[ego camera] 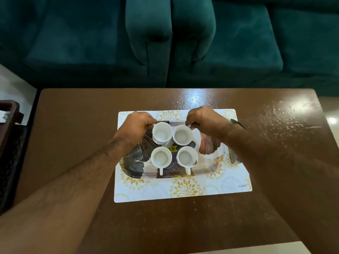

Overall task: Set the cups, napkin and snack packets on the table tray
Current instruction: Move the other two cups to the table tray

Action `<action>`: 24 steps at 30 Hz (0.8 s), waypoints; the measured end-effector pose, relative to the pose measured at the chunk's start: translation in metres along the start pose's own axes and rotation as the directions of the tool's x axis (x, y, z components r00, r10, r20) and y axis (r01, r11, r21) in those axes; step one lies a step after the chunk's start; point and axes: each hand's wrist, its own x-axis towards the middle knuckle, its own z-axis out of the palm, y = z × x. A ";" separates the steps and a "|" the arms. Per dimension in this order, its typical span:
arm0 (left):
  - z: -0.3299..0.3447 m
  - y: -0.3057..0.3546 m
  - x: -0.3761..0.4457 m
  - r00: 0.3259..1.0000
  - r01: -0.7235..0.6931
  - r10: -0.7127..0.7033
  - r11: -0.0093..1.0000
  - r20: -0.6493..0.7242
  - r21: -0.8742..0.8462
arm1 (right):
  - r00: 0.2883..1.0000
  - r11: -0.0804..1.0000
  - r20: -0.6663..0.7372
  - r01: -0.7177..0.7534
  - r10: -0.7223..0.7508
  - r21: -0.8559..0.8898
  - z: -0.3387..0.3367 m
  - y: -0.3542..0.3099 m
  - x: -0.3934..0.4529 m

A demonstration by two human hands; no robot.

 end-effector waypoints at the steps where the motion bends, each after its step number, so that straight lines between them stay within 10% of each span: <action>1: 0.000 0.001 0.003 1.000 -0.005 0.005 1.000 0.022 0.003 | 0.999 0.999 0.023 0.031 -0.031 -0.025 -0.001 0.001 0.004; 24: 0.009 0.007 0.028 0.985 -0.164 0.157 0.981 0.078 0.099 | 0.977 0.950 0.121 0.199 -0.174 -0.242 -0.011 -0.011 0.031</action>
